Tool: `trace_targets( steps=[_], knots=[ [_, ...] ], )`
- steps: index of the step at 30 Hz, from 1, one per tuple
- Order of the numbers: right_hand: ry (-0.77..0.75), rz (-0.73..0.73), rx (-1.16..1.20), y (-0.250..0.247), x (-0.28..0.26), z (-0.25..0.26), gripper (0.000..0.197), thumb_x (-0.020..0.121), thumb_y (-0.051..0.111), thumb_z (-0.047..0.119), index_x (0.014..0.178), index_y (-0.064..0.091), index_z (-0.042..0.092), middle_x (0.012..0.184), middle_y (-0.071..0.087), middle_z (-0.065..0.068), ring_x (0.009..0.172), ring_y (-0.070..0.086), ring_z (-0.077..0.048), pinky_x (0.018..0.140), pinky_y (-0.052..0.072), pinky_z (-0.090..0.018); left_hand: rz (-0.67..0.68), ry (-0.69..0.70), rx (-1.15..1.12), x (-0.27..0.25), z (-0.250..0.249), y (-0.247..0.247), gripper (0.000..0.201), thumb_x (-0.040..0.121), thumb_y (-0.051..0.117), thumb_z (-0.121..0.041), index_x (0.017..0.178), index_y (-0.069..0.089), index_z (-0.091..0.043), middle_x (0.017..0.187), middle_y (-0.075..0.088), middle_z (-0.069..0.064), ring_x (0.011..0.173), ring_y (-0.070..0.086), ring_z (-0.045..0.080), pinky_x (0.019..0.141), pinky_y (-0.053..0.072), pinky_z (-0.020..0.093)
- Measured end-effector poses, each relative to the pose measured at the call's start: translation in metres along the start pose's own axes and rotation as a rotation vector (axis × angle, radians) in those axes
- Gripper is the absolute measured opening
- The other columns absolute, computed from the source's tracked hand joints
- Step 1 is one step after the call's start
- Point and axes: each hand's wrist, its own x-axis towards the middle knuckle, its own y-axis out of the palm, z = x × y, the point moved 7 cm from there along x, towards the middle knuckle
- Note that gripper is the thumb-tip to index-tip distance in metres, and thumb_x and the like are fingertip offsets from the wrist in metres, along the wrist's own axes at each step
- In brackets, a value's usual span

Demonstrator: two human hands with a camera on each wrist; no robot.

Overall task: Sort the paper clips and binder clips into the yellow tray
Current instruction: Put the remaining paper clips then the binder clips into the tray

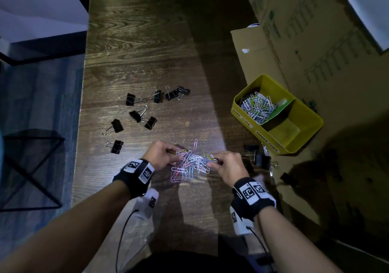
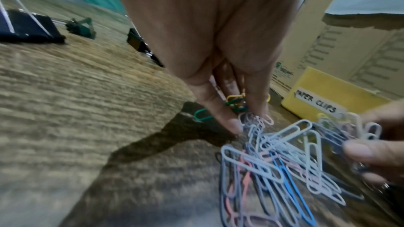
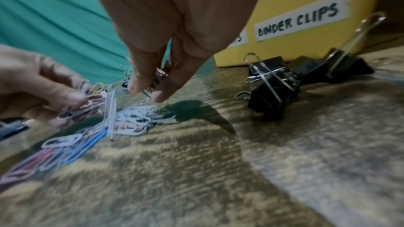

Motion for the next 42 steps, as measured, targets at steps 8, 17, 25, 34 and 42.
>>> trace_targets(
  steps=[8, 17, 25, 34, 42],
  knots=[
    [-0.059, -0.243, 0.410, -0.054, -0.022, 0.009, 0.028, 0.069, 0.081, 0.016, 0.093, 0.075, 0.004, 0.092, 0.071, -0.004, 0.082, 0.065, -0.016, 0.080, 0.054, -0.025, 0.097, 0.012, -0.324, -0.006, -0.062, -0.016, 0.011, 0.063, 0.072, -0.001, 0.065, 0.074, -0.011, 0.064, 0.071, 0.006, 0.056, 0.067, 0.014, 0.057, 0.058, 0.026],
    [-0.243, -0.422, 0.785, -0.134, -0.049, 0.033, 0.028, 0.069, 0.074, 0.000, 0.086, 0.073, 0.021, 0.083, 0.071, 0.019, 0.076, 0.065, 0.001, 0.066, 0.056, -0.018, 0.245, 0.313, -0.230, 0.038, -0.235, 0.046, 0.011, 0.072, 0.070, 0.005, 0.077, 0.067, -0.005, 0.065, 0.070, 0.004, 0.056, 0.063, 0.012, 0.057, 0.057, 0.024],
    [-0.212, -0.589, 0.615, -0.211, -0.045, 0.043, 0.021, 0.077, 0.075, 0.009, 0.097, 0.073, 0.007, 0.084, 0.071, 0.001, 0.068, 0.064, 0.008, 0.062, 0.045, -0.005, 0.218, 0.417, 0.827, 0.087, -0.263, 0.128, 0.028, 0.086, 0.062, -0.013, 0.112, 0.060, -0.002, 0.112, 0.063, 0.012, 0.104, 0.059, 0.028, 0.080, 0.044, 0.024],
    [0.082, -0.520, 0.211, -0.232, 0.028, 0.008, 0.039, 0.080, 0.072, 0.028, 0.115, 0.066, 0.013, 0.114, 0.068, -0.004, 0.102, 0.062, -0.014, 0.082, 0.043, -0.021, 0.012, 0.659, 0.499, 0.061, -0.243, 0.083, 0.021, 0.087, 0.059, -0.013, 0.105, 0.070, -0.016, 0.101, 0.071, 0.004, 0.088, 0.063, 0.010, 0.085, 0.046, 0.018],
    [0.122, -0.165, -0.318, -0.183, 0.079, 0.009, 0.040, 0.085, 0.068, 0.018, 0.123, 0.060, 0.008, 0.120, 0.063, -0.017, 0.106, 0.060, -0.030, 0.086, 0.048, -0.033, 0.134, 0.747, 0.793, 0.028, -0.120, 0.064, 0.034, 0.090, 0.052, -0.014, 0.123, 0.058, -0.019, 0.126, 0.059, 0.005, 0.109, 0.055, 0.018, 0.097, 0.046, 0.040]
  ],
)
